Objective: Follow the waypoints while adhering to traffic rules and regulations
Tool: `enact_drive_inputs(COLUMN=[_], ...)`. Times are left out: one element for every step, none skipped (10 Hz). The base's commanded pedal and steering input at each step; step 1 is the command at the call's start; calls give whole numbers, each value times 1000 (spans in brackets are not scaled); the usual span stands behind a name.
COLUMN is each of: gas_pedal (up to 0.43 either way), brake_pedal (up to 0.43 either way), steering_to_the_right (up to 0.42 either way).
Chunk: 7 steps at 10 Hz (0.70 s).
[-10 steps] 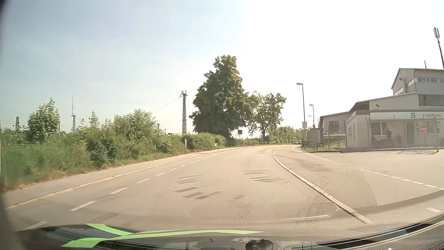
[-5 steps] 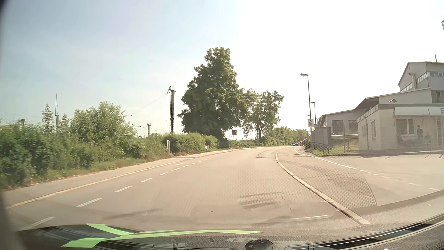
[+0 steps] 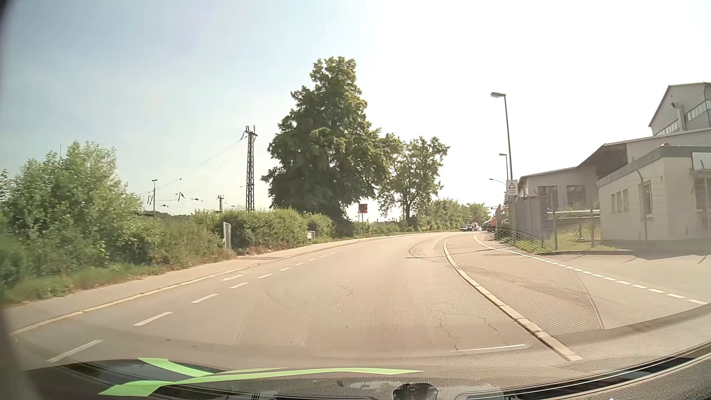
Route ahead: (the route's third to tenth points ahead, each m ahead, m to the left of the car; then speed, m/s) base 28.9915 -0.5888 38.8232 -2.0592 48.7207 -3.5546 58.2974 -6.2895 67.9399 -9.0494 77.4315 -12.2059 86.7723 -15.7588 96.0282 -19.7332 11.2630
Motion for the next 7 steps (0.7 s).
enact_drive_inputs(gas_pedal=[39,8,8,8,8,8,28], brake_pedal=[0,0,0,0,0,0,0], steering_to_the_right=[18,18,18,19,18,18,18])
